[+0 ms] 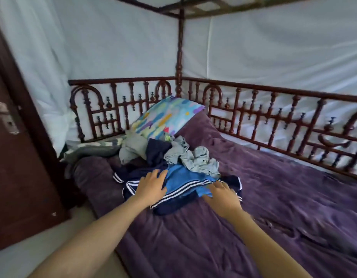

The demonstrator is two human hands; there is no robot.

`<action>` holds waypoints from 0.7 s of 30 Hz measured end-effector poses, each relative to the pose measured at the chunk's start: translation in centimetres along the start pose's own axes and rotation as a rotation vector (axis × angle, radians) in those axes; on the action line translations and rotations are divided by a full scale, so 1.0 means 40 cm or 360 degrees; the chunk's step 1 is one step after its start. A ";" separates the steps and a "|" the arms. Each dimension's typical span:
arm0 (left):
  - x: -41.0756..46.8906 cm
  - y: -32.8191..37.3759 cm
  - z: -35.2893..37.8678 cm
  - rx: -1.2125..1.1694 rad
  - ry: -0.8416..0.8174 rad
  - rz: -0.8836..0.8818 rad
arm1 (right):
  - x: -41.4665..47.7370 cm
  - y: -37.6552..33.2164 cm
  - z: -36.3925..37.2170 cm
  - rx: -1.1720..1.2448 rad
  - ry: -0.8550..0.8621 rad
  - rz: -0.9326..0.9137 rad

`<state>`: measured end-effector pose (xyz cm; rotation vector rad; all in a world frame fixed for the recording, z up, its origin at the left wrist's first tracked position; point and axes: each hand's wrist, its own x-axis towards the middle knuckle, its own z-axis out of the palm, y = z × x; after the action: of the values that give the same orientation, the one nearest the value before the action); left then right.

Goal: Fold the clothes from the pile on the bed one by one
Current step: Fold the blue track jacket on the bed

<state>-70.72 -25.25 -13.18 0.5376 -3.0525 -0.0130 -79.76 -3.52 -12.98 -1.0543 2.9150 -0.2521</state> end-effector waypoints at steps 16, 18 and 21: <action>0.071 -0.505 0.065 -0.0211 0.0058 -0.0011 | 0.235 -0.385 0.143 -0.0014 -0.0269 0.0066; 0.070 -0.533 0.098 -0.0267 0.0022 -0.0044 | 0.262 -0.394 0.160 0.0008 -0.0296 0.0072; 0.058 -0.577 0.158 -0.0323 -0.0079 -0.0129 | 0.304 -0.412 0.206 0.0026 -0.0370 0.0040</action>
<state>-65.28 -47.73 -19.75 0.6533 -3.0256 -0.3393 -78.02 -24.92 -18.13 -0.9722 2.7122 -0.1412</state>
